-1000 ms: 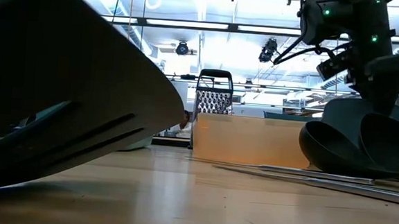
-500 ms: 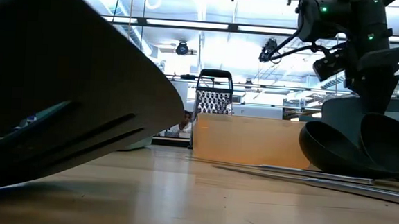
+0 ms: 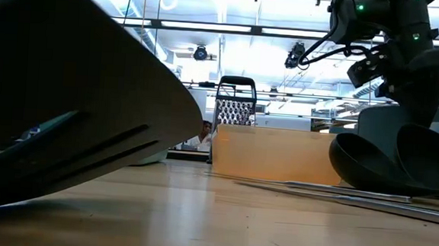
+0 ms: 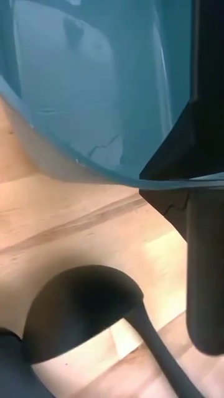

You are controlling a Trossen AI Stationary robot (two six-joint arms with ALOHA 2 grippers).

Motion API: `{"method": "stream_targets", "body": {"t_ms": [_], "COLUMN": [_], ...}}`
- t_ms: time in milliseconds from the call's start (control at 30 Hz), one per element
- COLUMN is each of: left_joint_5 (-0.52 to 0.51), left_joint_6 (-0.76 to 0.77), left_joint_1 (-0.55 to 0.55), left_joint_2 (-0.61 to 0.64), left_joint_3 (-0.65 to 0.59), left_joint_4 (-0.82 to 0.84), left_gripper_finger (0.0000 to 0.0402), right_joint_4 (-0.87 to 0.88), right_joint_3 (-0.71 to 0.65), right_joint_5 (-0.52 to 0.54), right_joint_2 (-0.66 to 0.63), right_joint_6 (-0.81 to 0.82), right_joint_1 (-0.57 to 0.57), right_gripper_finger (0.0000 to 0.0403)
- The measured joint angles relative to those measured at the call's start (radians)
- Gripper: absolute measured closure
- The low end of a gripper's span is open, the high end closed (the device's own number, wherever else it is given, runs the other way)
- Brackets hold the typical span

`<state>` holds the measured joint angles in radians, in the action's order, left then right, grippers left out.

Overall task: Pick & Place Kitchen Items
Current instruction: Adjust the blue bin, then put the left black serving spoon into the blue bin

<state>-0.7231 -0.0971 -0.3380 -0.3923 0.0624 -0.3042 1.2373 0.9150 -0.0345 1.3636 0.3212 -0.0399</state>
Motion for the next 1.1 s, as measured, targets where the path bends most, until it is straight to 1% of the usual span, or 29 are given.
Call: {"method": "stream_targets", "body": {"t_ms": [267, 367, 533, 700, 867, 967, 1100], "left_joint_5": [0.0, 0.0, 0.0, 0.0, 0.0, 0.0, 0.0], "left_joint_6": [0.0, 0.0, 0.0, 0.0, 0.0, 0.0, 0.006], "left_joint_1": [0.0, 0.0, 0.0, 0.0, 0.0, 0.0, 0.0], "left_joint_2": [0.0, 0.0, 0.0, 0.0, 0.0, 0.0, 0.0], "left_joint_3": [0.0, 0.0, 0.0, 0.0, 0.0, 0.0, 0.0], "left_joint_4": [0.0, 0.0, 0.0, 0.0, 0.0, 0.0, 0.0], "left_gripper_finger": [0.0386, 0.0386, 0.0386, 0.0386, 0.0386, 0.0386, 0.0386], "right_joint_4": [0.002, 0.02, 0.066, 0.062, 0.057, 0.049, 0.065], "right_joint_3": [0.0, 0.0, 0.0, 0.0, 0.0, 0.0, 0.012], "right_joint_5": [0.006, 0.023, 0.051, 0.051, 0.042, 0.042, 0.042], "right_joint_2": [0.0, 0.0, 0.0, 0.0, 0.0, 0.0, 0.001], "right_joint_6": [-0.088, -0.117, -0.146, -0.142, -0.09, -0.054, 0.004], "right_joint_1": [-0.051, -0.066, -0.067, -0.067, -0.067, -0.067, -0.067], "right_gripper_finger": [0.0392, 0.0393, 0.0393, 0.0388, 0.036, 0.0331, 0.0283]}}
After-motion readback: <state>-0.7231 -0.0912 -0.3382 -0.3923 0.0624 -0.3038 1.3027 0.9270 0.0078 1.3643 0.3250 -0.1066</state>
